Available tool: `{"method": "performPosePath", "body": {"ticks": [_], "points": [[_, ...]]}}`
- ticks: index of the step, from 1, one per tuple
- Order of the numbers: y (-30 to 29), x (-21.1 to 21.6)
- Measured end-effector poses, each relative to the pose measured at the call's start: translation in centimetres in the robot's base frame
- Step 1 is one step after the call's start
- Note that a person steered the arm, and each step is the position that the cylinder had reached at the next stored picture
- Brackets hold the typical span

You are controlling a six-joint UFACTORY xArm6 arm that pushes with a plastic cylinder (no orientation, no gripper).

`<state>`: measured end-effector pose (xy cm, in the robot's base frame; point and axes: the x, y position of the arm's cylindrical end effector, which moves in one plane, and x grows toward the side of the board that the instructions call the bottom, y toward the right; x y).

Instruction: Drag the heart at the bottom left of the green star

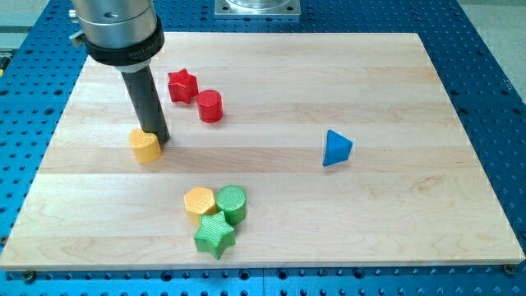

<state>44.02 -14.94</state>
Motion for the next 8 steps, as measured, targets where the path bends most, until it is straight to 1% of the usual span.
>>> {"method": "performPosePath", "body": {"ticks": [1, 2, 3, 4, 5, 6, 7, 8], "points": [[0.7, 0.9], [3.2, 3.4], [3.5, -1.0], [0.5, -2.7], [-2.5, -0.6], [2.4, 4.0], [4.6, 6.2], [4.0, 4.4]]}}
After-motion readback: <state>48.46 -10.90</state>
